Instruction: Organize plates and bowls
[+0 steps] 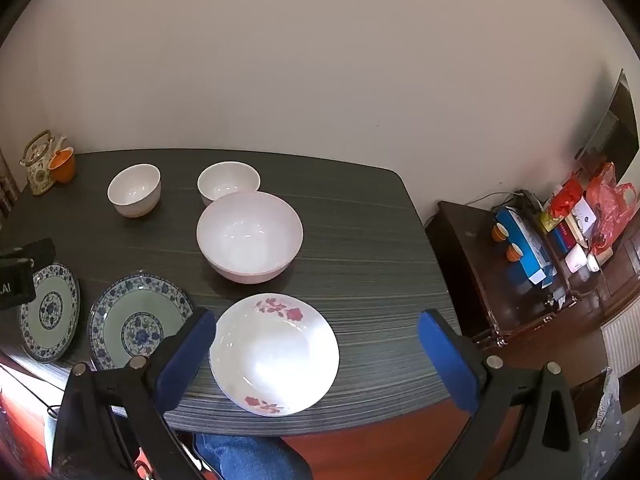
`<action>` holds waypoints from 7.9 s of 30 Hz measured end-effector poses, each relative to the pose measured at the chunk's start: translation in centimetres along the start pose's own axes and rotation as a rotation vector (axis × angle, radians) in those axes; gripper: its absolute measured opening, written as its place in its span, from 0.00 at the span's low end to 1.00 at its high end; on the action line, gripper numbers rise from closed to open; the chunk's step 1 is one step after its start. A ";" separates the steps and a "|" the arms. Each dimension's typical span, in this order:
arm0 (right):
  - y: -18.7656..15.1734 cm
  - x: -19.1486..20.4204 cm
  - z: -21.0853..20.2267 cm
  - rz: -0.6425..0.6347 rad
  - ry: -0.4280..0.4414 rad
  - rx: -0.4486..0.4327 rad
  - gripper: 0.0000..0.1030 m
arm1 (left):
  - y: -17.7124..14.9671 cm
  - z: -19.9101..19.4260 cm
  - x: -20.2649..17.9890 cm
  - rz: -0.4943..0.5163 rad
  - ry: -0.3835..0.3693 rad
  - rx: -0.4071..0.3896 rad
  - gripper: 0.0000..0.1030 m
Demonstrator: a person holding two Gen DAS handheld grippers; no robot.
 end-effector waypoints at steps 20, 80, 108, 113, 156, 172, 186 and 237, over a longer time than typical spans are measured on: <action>-0.6 0.0 0.4 0.001 0.018 0.011 1.00 | -0.2 0.1 -0.6 -0.007 -0.020 0.016 1.00; -1.8 1.4 1.6 -0.014 0.046 0.038 1.00 | -0.9 1.0 -0.5 0.004 -0.018 0.039 1.00; -2.6 2.2 2.4 -0.015 0.069 0.056 1.00 | -1.6 1.4 -0.6 0.008 -0.015 0.053 1.00; -2.9 2.6 2.8 -0.021 0.077 0.065 1.00 | -1.7 2.0 -0.6 0.008 -0.011 0.061 1.00; -10.5 11.0 9.5 -0.074 0.348 0.147 1.00 | -12.4 12.4 7.3 -0.007 -0.161 0.111 0.98; -2.7 17.5 7.8 -0.282 0.348 0.088 1.00 | -6.9 15.5 20.2 -0.180 0.010 0.140 0.98; 6.7 36.5 10.1 -0.477 0.608 0.177 0.99 | -5.8 18.8 30.7 -0.385 -0.013 0.210 0.89; -2.1 15.3 18.5 -0.190 0.595 0.327 0.26 | -6.5 18.1 5.9 -0.096 -0.242 0.275 0.25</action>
Point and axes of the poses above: each gripper's, at about its wrist camera, not at the fingertips, and z roughly the way its jaws point, x to its left, y to its top, the point moved 7 cm from there along z, roughly the way its jaws point, and after that the axes turned 11 degrees about -z, right-handed, at the moved point
